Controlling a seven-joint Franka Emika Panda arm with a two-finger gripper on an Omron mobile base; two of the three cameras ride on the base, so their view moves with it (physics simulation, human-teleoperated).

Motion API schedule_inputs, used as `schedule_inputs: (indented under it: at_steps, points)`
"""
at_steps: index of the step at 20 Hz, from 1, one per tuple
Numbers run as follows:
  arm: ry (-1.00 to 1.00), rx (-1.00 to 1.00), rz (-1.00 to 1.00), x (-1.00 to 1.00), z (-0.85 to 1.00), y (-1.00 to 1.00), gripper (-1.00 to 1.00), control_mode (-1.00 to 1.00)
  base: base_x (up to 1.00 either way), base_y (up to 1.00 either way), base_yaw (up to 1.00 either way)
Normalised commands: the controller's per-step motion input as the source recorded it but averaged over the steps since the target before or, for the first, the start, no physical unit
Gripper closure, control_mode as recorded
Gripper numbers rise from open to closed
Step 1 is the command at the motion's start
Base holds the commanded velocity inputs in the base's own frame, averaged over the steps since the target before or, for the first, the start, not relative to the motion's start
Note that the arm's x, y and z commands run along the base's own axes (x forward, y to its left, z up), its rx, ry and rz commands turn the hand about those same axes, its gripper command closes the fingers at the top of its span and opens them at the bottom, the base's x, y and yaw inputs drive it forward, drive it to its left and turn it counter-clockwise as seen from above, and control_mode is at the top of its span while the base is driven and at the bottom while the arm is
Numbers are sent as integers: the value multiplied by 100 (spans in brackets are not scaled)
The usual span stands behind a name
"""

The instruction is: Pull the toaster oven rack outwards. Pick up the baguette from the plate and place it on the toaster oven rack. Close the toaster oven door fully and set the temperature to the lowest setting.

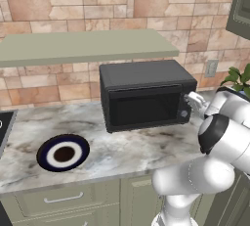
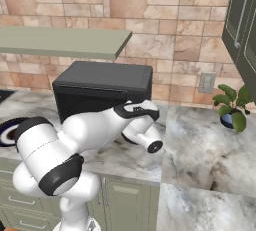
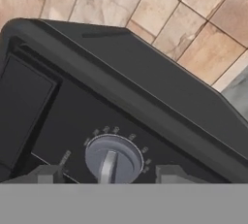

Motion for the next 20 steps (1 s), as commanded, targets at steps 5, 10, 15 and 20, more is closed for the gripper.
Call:
schedule_inputs:
  at_steps: [5, 10, 15, 20]
  points:
    - [9, 0, 0, 9, 0, -1, -100, -100, 0, 0, 0]
    - [0, 0, 0, 0, 0, 0, -100, -100, 0, 0, 0]
    - [0, 0, 0, 0, 0, -2, -100, -100, 0, 0, 0]
    - [0, 0, 0, 1, 0, -1, -100, -100, 0, 0, 0]
